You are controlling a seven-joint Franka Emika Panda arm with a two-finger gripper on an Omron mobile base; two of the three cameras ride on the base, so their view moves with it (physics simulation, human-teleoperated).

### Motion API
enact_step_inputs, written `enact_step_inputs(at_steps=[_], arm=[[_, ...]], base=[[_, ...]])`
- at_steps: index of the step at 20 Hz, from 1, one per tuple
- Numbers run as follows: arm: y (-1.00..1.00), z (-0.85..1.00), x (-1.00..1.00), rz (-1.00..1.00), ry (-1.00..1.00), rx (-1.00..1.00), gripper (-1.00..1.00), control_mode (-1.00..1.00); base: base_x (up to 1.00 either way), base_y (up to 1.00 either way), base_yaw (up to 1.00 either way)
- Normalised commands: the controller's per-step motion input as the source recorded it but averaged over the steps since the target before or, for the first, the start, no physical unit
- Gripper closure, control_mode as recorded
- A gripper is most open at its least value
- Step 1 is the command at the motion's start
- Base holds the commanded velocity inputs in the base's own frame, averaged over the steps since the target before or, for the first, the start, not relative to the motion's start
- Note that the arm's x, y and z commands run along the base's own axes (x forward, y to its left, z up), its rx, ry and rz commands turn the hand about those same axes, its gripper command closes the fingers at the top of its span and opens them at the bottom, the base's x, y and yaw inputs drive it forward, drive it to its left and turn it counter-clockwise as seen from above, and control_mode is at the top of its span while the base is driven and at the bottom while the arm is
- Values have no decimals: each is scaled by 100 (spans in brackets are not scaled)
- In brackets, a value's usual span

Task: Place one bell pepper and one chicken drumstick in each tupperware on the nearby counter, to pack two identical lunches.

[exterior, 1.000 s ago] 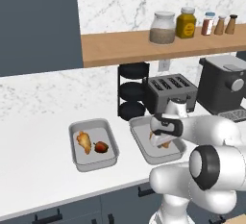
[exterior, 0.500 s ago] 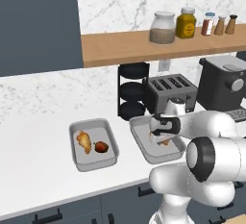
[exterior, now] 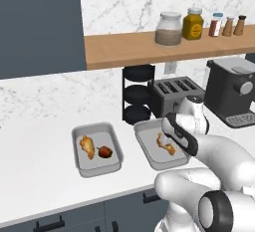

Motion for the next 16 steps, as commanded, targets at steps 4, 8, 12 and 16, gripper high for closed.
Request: enact_step_inputs(at_steps=[4,8,12,16], arm=[[34,97,-87,0,-14,0,-100,-100],[32,100,-73,0,-11,0,-100,-100],[28,100,-76,-1,-9,0,-100,-100],[14,100,-74,-1,-10,0,-100,-100]], base=[[0,0,0],[0,0,0],[0,0,0],[0,0,0]])
